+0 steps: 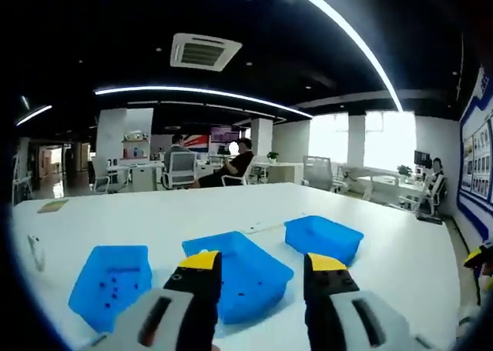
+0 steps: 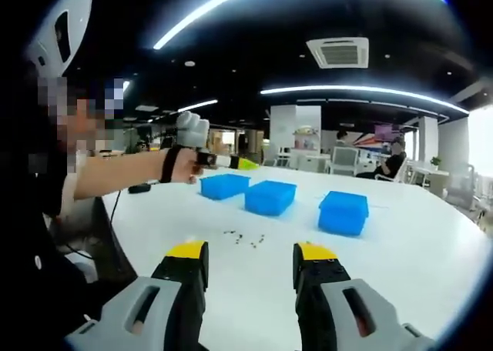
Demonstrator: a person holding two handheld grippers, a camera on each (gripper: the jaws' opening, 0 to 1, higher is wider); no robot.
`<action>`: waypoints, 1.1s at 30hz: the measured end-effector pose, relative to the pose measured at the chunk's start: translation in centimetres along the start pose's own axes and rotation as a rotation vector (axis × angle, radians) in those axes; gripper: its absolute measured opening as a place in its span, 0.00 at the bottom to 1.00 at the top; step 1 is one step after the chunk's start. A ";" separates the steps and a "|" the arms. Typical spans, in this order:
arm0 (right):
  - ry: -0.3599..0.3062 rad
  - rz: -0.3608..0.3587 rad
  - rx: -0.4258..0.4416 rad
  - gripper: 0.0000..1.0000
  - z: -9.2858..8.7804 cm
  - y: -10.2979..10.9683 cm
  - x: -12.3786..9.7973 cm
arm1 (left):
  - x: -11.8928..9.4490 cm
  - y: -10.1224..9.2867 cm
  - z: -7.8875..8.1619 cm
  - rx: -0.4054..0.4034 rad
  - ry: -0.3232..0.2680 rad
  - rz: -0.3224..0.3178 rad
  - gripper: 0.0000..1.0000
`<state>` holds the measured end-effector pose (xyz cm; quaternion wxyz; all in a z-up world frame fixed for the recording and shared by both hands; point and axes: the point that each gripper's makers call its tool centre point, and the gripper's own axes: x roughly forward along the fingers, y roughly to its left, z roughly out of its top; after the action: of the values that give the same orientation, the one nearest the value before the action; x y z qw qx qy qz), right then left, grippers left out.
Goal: Pick up the resistors one by one and place each resistor into its matching bin, sorting the parts by color and model until every resistor is separated into the correct bin for its type
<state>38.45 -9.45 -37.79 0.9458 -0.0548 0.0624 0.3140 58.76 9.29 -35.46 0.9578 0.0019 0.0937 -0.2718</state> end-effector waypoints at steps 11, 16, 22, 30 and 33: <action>0.003 0.016 -0.004 0.45 -0.1 0.2 0.4 | -12.1 -4.2 -5.0 0.002 0.064 -0.098 0.42; -0.001 0.020 0.004 0.45 0.0 0.3 0.6 | -16.1 -5.0 -7.4 -0.010 0.100 -0.106 0.42; 0.008 0.039 -0.010 0.46 -0.1 0.7 0.8 | -17.7 -4.3 -7.3 -0.015 0.082 -0.091 0.42; 0.025 0.040 -0.012 0.46 -0.5 0.7 0.5 | -15.8 -5.0 -6.1 0.072 0.161 -0.141 0.37; 0.030 0.044 -0.007 0.46 -0.7 0.7 0.4 | -14.3 -6.2 -6.0 0.182 0.238 -0.219 0.37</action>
<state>38.26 -8.76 -38.60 0.9374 -0.0615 0.0766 0.3342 42.54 11.73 -38.46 0.9004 0.1102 0.1810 -0.3799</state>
